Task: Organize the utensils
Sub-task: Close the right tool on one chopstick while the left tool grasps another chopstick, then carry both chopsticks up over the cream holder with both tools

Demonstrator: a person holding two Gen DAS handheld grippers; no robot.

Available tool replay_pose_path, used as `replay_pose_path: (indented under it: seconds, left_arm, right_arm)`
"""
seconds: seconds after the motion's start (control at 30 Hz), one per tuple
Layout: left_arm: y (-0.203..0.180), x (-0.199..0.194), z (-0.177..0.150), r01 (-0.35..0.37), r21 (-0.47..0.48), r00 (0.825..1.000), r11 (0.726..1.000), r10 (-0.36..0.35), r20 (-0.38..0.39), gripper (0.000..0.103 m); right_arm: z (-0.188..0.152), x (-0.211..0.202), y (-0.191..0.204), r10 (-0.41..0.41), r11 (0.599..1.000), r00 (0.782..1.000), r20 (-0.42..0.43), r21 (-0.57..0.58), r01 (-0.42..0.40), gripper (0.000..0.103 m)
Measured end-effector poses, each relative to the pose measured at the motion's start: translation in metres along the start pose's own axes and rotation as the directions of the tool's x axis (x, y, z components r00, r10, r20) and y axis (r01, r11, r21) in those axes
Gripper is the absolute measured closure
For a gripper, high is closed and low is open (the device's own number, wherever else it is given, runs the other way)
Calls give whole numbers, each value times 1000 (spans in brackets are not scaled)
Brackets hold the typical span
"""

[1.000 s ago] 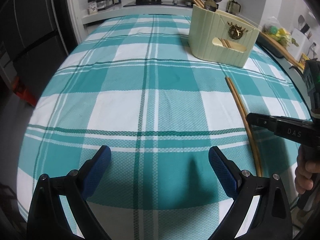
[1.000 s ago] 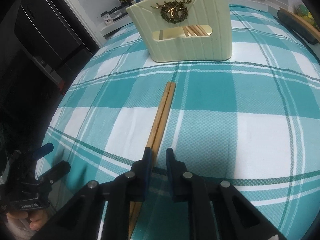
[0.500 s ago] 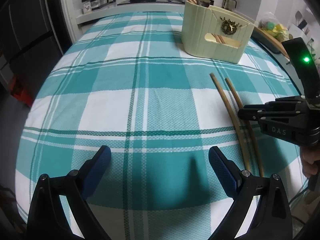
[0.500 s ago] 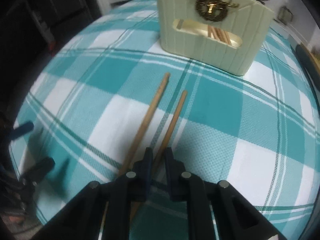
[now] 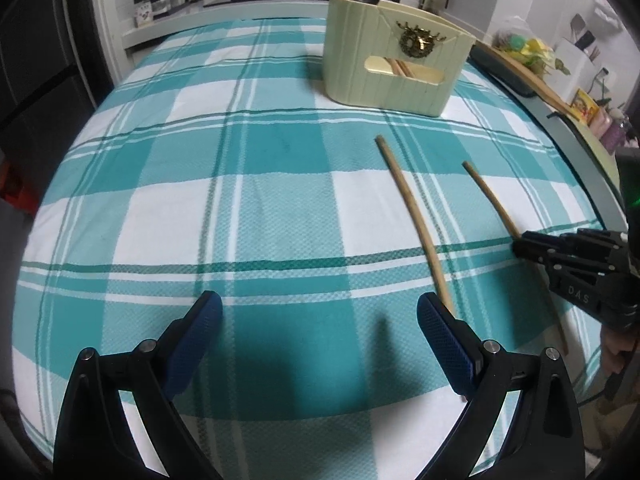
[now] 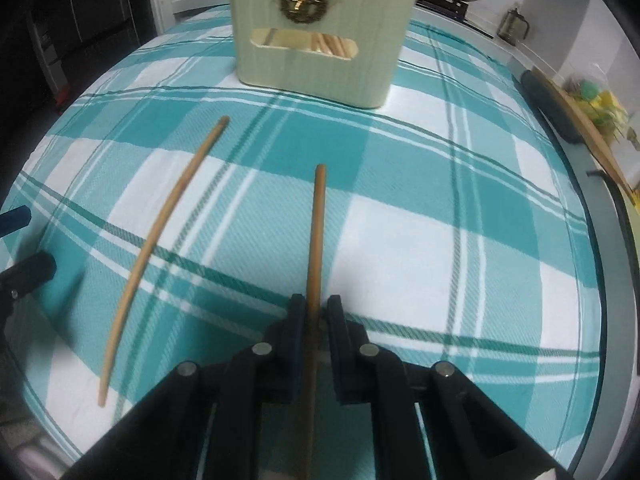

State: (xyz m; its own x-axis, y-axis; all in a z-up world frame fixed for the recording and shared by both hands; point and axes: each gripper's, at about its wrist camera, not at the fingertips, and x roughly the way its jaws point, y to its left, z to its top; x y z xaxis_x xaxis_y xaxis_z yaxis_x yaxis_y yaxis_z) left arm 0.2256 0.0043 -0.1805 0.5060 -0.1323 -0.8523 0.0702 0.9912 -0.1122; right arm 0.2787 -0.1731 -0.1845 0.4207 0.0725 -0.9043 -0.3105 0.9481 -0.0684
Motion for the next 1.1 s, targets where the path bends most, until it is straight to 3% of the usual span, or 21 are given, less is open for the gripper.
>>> replay_pose_path:
  seconds: [0.07,0.17,0.3,0.4,0.67,0.77,0.87,0.9,0.93,1.1]
  left_arm:
    - [-13,7,12,40,21,999,999,-40,-1,5]
    - [-28,23,32,19,47,1000,999,-18,-7,5]
    - [-38,53,52,-36,91,998,995,40,-43,7]
    - [-40,76,63,-27,107,994,994,38,-105,13]
    - [-52,99,99,-15,156,986,988,40,-160,22]
    - [-58,101,106,-9,171,986,985,37,-160,35]
    - [-61,100,111,-6,174,989,985,32,-147,65]
    - [-61,100,113,-4,170,990,985,28,-141,84]
    - [-60,99,114,2,163,991,987,20,-134,93]
    - [-52,81,113,28,134,997,991,-17,-79,98]
  right_arm:
    - [-8,-3,-8,33,999,999,11,30,-33,87]
    - [-12,-3,-13,81,995,996,29,52,-83,77]
    - [-12,-2,-19,119,991,992,32,61,-121,77]
    - [-5,2,-18,113,993,993,28,31,-114,77]
    - [45,28,-19,132,991,990,40,-8,-132,77]
    - [60,35,-19,139,990,990,40,-16,-138,78]
    - [69,40,-21,132,991,990,42,-12,-132,91]
    - [71,41,-23,129,992,991,45,-4,-129,95]
    - [72,42,-25,140,990,989,48,10,-140,96]
    - [70,40,-39,203,973,975,86,95,-211,96]
